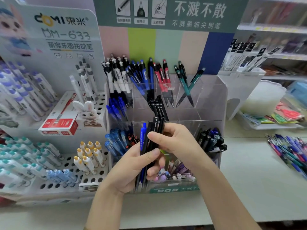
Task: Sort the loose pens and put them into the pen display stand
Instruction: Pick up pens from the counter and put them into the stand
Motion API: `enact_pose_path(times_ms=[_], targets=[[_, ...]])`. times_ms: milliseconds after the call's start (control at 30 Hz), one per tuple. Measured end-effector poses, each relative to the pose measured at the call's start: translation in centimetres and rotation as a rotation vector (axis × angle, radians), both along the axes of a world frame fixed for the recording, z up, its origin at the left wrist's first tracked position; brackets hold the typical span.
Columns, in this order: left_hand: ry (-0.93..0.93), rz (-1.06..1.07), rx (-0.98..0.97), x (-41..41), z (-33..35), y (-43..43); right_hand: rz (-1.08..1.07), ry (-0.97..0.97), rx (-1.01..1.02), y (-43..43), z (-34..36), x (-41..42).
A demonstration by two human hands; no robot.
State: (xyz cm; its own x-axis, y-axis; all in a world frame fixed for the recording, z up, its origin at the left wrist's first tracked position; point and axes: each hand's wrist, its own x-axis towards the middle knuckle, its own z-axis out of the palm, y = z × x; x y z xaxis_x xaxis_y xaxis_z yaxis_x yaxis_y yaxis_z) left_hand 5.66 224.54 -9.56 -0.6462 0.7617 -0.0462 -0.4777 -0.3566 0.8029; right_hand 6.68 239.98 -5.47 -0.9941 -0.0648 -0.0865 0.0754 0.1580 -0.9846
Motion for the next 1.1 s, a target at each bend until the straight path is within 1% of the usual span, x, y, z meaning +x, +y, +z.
enact_pose_path(times_ms=[133, 367, 467, 567, 633, 700, 733, 800, 900, 967, 1067, 1100], targets=[[0.020, 0.052, -0.056, -0.1, 0.3, 0.6, -0.004, -0.005, -0.163, 0.4, -0.1, -0.3], [0.040, 0.059, -0.112, -0.2, 0.8, 1.0, 0.016, -0.020, -0.236, 0.7, 0.5, -0.3], [0.088, 0.045, -0.191, -0.4, 1.1, 1.0, -0.079, 0.030, -0.133, 1.1, 0.6, -0.5], [0.056, 0.117, -0.187, -0.6, 1.6, 1.0, -0.183, 0.070, -0.116, 2.1, 1.0, -1.0], [0.024, 0.189, -0.207, -0.7, 1.6, 0.9, -0.310, 0.155, -0.144, 3.1, 1.8, -1.5], [0.024, 0.258, -0.255, -1.0, 1.5, 0.9, -0.502, 0.309, -0.139, 4.0, 2.9, -2.0], [0.039, 0.291, -0.283, -1.1, 1.5, 0.9, -0.585, 0.390, -0.107, 4.3, 3.5, -2.3], [0.089, 0.316, -0.316, -1.4, 1.5, 1.0, -0.679, 0.536, -0.011, 4.4, 4.2, -2.7], [0.129, 0.288, -0.312, -1.6, 1.3, 1.4, -0.659, 0.653, 0.274, 3.8, 3.8, -3.5], [0.135, 0.275, -0.307, -1.6, 1.3, 1.7, -0.578, 0.610, 0.445, 3.4, 2.7, -4.5], [0.137, 0.264, -0.290, -1.5, 1.2, 2.0, -0.410, 0.367, 0.745, 2.8, 1.0, -6.0], [0.139, 0.264, -0.285, -1.5, 1.2, 2.0, -0.358, 0.292, 0.795, 2.7, 0.6, -6.3]])
